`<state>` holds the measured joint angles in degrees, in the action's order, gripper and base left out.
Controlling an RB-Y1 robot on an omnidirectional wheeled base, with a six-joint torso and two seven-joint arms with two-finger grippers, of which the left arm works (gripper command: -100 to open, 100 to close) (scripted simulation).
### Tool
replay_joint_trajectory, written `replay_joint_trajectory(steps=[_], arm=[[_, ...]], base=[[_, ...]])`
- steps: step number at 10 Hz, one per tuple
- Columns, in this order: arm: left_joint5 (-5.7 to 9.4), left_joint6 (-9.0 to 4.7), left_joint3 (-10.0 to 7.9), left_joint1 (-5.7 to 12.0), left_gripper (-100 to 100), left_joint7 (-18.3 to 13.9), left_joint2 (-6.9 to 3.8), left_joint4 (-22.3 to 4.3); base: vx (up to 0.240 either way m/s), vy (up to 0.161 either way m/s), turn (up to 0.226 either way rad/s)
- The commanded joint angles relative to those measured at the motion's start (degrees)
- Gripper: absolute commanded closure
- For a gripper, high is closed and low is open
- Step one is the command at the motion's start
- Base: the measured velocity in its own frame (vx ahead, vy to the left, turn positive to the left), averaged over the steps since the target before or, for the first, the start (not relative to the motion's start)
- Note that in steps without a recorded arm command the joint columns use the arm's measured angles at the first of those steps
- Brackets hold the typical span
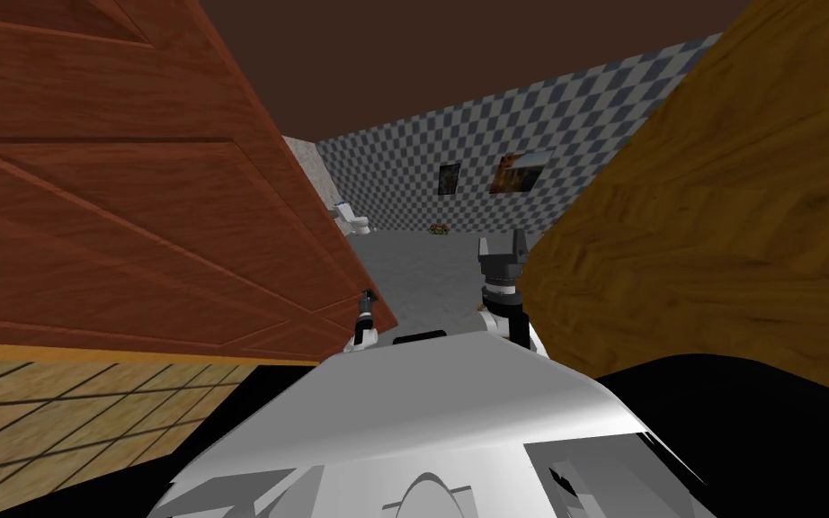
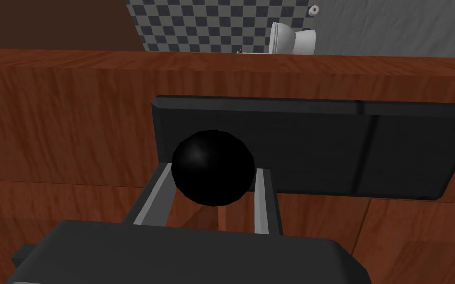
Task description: Push the door open
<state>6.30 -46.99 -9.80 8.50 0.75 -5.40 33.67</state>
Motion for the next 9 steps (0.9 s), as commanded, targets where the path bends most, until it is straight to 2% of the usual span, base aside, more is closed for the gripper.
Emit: replay_joint_trajectory(steps=[1, 2, 4, 5, 9], arm=[[0.83, 0.72, -1.49, -0.46, 100, 0.1, -0.98, 1.3], [1.22, 0.75, -2.15, -0.47, 100, 0.3, -1.09, 1.3], [1.22, 0.75, -2.15, -0.47, 100, 0.3, -1.09, 1.3], [1.96, 0.81, -3.42, -0.5, 100, 0.7, -1.3, 1.2], [3.14, 0.9, -5.44, -0.53, 100, 1.3, -1.6, 1.0]], base=[[0.208, -0.083, 0.08], [0.2, -0.066, 0.067], [0.086, -0.016, 0.014], [0.139, -0.02, 0.054], [0.176, -0.065, 0.072]])
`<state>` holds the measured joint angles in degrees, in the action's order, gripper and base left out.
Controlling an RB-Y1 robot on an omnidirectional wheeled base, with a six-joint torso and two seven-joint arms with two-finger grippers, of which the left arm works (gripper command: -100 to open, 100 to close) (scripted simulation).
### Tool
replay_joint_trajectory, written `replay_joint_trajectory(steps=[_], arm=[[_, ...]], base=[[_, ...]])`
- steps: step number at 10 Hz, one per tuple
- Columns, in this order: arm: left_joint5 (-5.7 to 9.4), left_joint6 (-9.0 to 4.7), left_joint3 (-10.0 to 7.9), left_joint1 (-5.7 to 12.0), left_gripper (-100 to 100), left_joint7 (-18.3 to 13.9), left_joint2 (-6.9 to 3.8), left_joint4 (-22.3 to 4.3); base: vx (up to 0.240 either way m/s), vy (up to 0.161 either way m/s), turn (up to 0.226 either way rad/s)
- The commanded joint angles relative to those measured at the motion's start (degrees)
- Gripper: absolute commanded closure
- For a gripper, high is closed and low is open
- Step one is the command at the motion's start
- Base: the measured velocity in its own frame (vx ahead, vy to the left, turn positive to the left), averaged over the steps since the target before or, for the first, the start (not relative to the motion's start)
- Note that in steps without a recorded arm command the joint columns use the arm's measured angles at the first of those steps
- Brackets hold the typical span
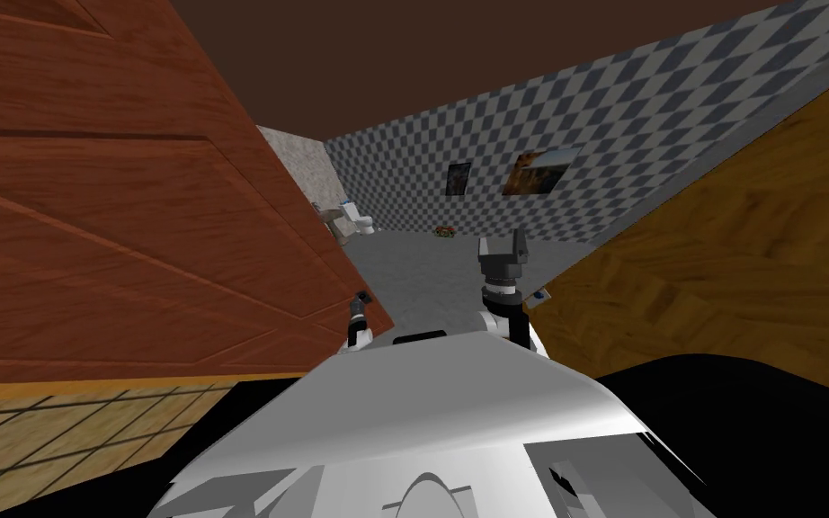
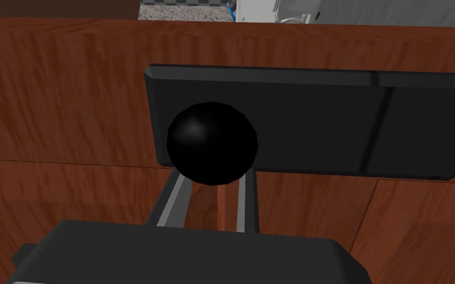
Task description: Push the door open
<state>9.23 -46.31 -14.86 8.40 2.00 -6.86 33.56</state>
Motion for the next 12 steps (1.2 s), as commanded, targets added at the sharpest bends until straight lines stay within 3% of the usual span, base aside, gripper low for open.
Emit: replay_joint_trajectory(steps=[1, 3, 4, 6, 10, 12], arm=[[0.49, 0.23, -0.86, -0.44, 100, 0.2, -0.2, 1.1], [0.89, 0.27, -1.55, -0.45, 100, 0.4, -0.29, 1.0], [0.6, 0.1, -1.09, -0.06, -100, 0.9, 0.36, 0.7], [0.6, 0.1, -1.09, -0.06, -100, 0.9, 0.36, 0.7], [0.19, 0.67, -0.43, 0.34, -100, 2.5, 2.59, 1.8], [0.32, 0.54, -0.66, -0.25, -100, 2.3, 2.15, 2.3]], base=[[0.185, -0.035, 0.058], [0.13, -0.031, 0.033], [-0.063, -0.066, 0.096], [-0.152, -0.052, -0.003], [-0.2, -0.104, 0.053], [0.022, -0.018, -0.02]])
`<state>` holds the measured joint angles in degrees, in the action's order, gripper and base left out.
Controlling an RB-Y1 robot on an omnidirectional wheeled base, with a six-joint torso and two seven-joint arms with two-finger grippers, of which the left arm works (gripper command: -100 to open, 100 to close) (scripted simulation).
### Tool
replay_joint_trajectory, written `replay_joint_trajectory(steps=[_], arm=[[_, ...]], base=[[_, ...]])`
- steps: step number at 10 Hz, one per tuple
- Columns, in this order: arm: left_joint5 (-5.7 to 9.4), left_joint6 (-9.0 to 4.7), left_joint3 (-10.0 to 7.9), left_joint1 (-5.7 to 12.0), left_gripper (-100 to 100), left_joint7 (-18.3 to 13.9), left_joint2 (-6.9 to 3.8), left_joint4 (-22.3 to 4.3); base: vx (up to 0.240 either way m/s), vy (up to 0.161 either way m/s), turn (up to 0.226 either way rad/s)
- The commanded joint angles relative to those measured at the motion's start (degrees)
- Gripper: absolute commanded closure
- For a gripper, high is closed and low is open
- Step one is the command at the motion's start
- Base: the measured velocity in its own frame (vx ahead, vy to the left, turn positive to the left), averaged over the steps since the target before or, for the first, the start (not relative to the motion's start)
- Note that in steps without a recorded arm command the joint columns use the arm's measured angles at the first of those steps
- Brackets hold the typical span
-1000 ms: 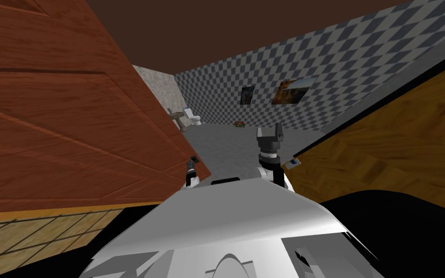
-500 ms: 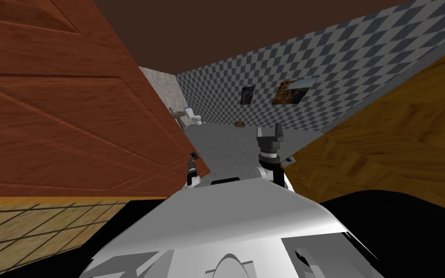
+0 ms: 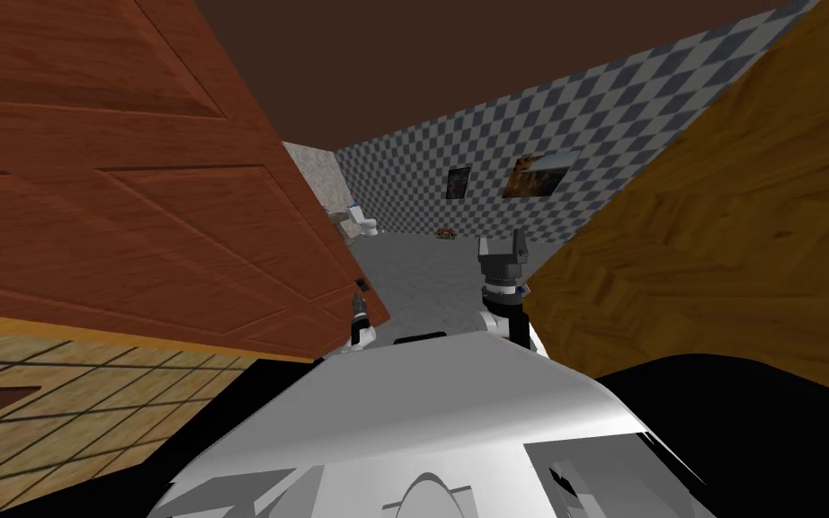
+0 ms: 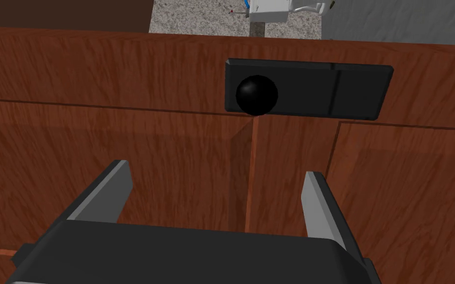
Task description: Push the door open
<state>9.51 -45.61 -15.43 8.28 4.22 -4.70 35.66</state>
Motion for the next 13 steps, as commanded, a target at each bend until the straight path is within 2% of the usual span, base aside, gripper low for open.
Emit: replay_joint_trajectory(steps=[1, 5, 6, 7, 12, 13], arm=[[0.07, -0.27, -0.13, -0.17, -100, 0.1, -0.04, 0.2], [0.34, -1.41, -0.61, -0.56, -100, 0.1, 0.08, -0.2], [0.29, -1.11, -0.53, -0.61, -100, 0.1, 0.08, 0.1], [0.29, -1.11, -0.53, -0.61, 100, 0.1, 0.08, 0.1], [0.29, -1.11, -0.53, -0.61, 100, 0.1, 0.08, 0.1], [0.8, -0.87, -1.36, -0.74, 100, 0.5, -0.19, -0.1]], base=[[0.224, 0.083, -0.029], [0.238, 0.108, -0.038], [0.116, 0.047, -0.006], [-0.022, -0.011, 0.009], [-0.022, -0.009, -0.001], [0.124, 0.013, 0.024]])
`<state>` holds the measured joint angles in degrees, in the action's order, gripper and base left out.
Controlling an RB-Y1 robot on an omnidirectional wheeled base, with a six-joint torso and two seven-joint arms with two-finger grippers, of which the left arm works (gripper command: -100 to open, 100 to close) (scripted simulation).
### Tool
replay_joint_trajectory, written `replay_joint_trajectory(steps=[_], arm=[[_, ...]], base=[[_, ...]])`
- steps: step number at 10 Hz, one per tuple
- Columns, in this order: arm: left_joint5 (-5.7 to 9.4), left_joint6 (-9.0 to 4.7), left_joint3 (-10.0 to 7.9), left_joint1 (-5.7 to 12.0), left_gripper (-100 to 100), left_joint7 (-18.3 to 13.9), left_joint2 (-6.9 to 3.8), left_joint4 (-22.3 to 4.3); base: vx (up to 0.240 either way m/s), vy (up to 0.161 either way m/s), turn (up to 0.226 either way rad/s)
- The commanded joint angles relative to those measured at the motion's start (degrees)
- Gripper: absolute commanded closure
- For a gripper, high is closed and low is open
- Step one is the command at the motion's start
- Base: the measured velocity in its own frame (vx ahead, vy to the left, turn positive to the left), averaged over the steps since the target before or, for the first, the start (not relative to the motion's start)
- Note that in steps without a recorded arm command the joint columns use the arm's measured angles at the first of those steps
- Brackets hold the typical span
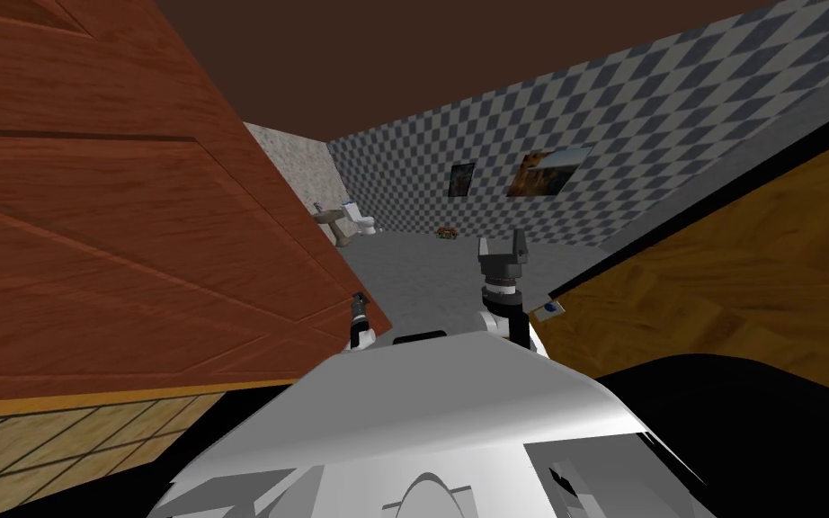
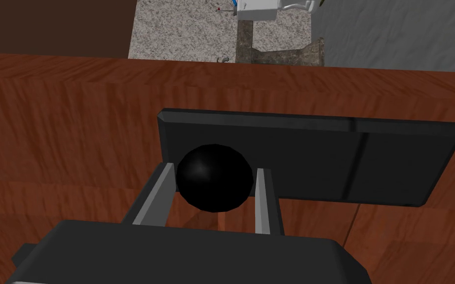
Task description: Push the door open
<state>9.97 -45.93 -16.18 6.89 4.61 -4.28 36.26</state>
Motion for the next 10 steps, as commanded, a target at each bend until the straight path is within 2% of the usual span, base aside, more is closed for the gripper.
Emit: replay_joint_trajectory(steps=[1, 8, 9, 10], arm=[[0.47, -0.53, -0.82, 0.66, 100, 0.2, -0.69, -0.7], [3.14, -0.1, -5.21, 0.79, 100, 1.8, -1.63, -0.9], [3.14, -0.1, -5.21, 0.79, 100, 1.8, -1.63, -0.9], [3.72, -0.01, -6.17, 0.82, 100, 2.1, -1.72, -0.9]], base=[[0.198, -0.017, 0.047], [0.222, -0.011, 0.05], [0.141, 0.008, 0.023], [0.173, 0.01, 0.038]])
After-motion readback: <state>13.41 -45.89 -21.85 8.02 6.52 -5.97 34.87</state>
